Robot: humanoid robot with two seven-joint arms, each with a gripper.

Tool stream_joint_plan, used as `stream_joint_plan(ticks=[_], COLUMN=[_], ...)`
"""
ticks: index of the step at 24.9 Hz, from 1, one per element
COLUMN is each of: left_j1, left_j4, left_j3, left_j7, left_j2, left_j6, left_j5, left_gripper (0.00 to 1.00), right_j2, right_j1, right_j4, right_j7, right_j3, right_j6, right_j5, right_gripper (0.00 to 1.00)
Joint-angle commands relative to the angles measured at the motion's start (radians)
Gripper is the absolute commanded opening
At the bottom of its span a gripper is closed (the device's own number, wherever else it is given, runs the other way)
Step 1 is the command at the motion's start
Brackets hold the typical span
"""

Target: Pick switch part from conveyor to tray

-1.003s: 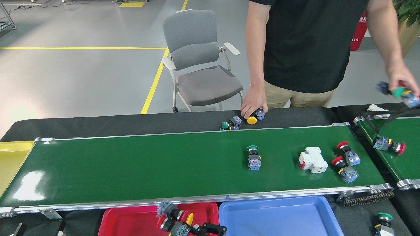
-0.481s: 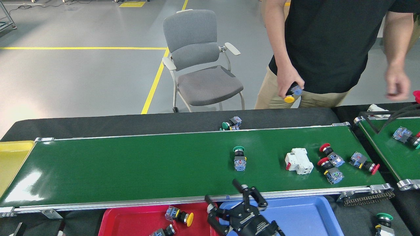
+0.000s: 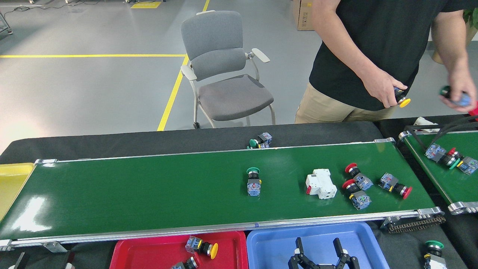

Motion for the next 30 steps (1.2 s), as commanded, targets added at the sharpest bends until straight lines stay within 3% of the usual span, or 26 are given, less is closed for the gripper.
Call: stream_joint_plan(ticks=[1, 4, 9, 12, 18, 22, 24, 27, 28, 30], left_j1=[-0.010, -0.009, -0.107, -0.163, -0.262, -0.331, -0.371, -0.429, -0.450, -0.487], left_j4=[-0.031, -0.065, -0.065, -0.065, -0.047, 0.033, 0.081, 0.179, 0.216, 0.271], left_j3=[-0.040, -0.121, -0.275, -0.362, -0.611, -0.670, -0.672, -0.674, -0.677, -0.698], left_j7=[0.001, -0.056, -0.139, -0.175, -0.179, -0.226, -0.232, -0.232, -0.232, -0.232], left_j2=[0.005, -0.004, -0.054, -0.074, -0.106, -0.149, -0.163, -0.169, -0.169, -0.165], left_j6=[-0.001, -0.001, 0.022, 0.038, 0.199, 0.232, 0.235, 0.267, 0.287, 0.324], left_j5=[0.003, 0.005, 0.002, -0.004, -0.147, -0.161, -0.162, -0.162, -0.164, -0.164], left_gripper=[1.00, 1.00, 1.00, 1.00, 1.00, 1.00, 1.00, 1.00, 1.00, 1.00], right_j2=[0.002, 0.005, 0.013, 0.051, 0.111, 0.136, 0.139, 0.114, 0.096, 0.093], right_j1=[-0.069, -0.170, -0.321, -0.390, -0.517, -0.546, -0.551, -0.561, -0.569, -0.565], right_j4=[0.010, 0.096, 0.264, 0.347, 0.523, 0.585, 0.594, 0.594, 0.593, 0.563], right_j7=[0.049, 0.132, 0.143, 0.142, 0.134, 0.131, 0.131, 0.129, 0.129, 0.131], right_j3=[-0.014, -0.025, -0.025, -0.015, 0.024, 0.026, 0.028, 0.060, 0.063, 0.061], right_j6=[0.008, 0.010, 0.013, 0.017, 0.017, 0.014, 0.008, -0.045, -0.081, -0.130], right_j5=[-0.001, 0.001, -0.001, 0.002, 0.002, 0.001, 0.001, -0.001, -0.002, -0.007], right_gripper=[0.99, 0.99, 0.99, 0.99, 0.99, 0.98, 0.86, 0.33, 0.19, 0.18])
